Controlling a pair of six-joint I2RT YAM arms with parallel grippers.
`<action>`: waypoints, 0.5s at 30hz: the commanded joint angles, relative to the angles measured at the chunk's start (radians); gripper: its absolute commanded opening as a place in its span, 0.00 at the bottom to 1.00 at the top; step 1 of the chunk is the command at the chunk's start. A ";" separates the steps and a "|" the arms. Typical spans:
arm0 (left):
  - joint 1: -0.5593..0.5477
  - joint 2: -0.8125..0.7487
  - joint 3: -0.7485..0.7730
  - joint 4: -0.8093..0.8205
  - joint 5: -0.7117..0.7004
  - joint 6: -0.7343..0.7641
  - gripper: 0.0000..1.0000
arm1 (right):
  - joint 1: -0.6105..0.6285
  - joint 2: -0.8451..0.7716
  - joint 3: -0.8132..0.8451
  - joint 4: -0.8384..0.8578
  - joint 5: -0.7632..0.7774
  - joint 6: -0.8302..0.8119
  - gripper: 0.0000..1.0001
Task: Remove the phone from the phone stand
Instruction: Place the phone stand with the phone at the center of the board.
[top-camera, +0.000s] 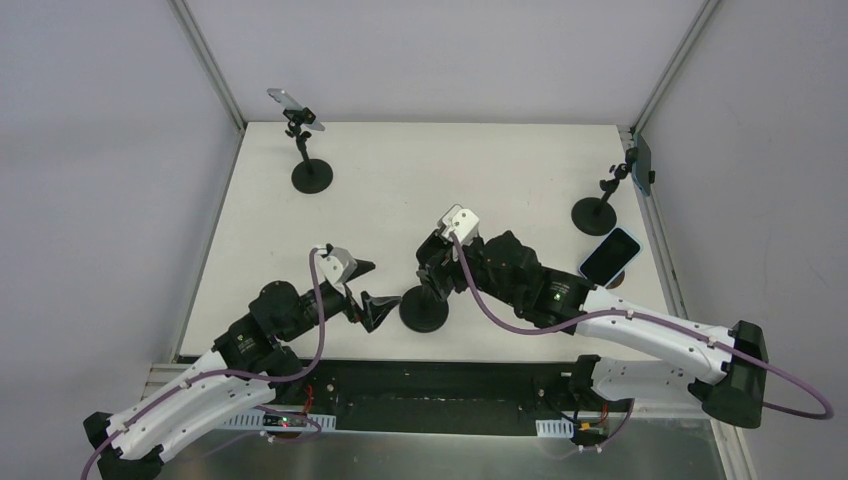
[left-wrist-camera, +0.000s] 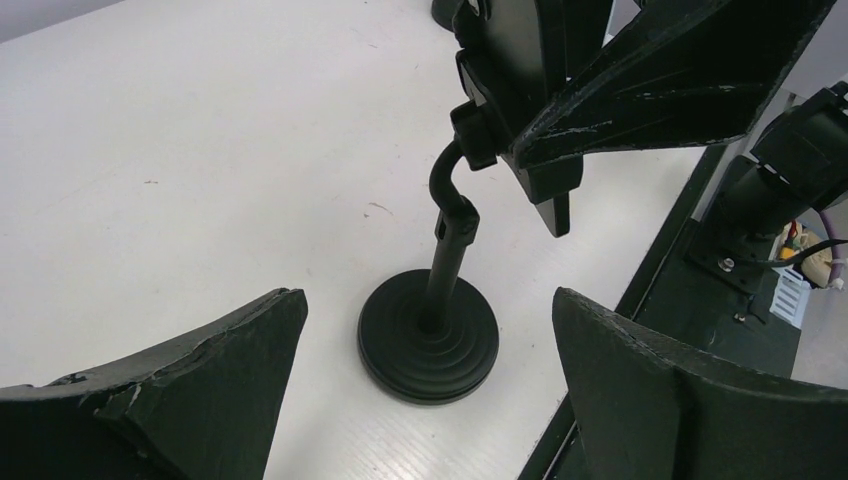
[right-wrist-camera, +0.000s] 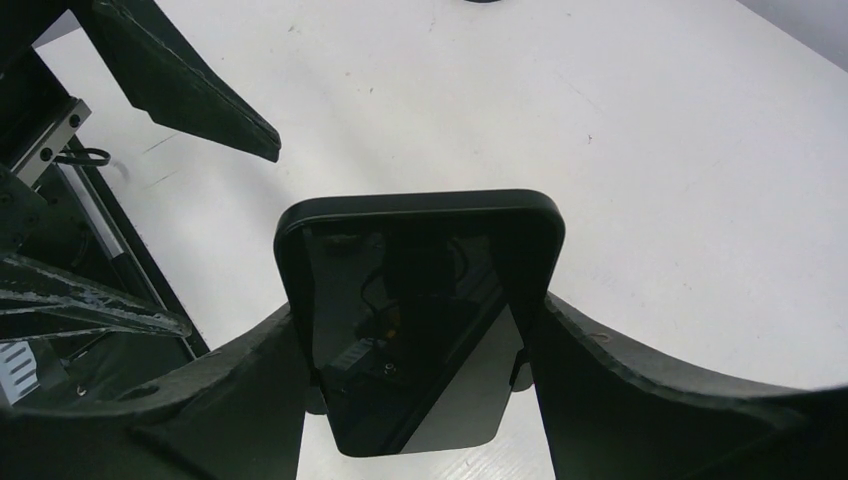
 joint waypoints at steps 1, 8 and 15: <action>0.004 0.015 0.052 0.006 -0.039 -0.018 1.00 | 0.001 0.015 0.064 0.026 0.057 0.043 0.71; 0.005 0.009 0.063 0.006 -0.044 0.007 1.00 | 0.001 -0.002 0.127 -0.021 0.088 0.095 0.99; 0.004 0.025 0.090 0.017 0.157 0.127 1.00 | 0.000 -0.097 0.158 -0.110 0.065 0.203 0.99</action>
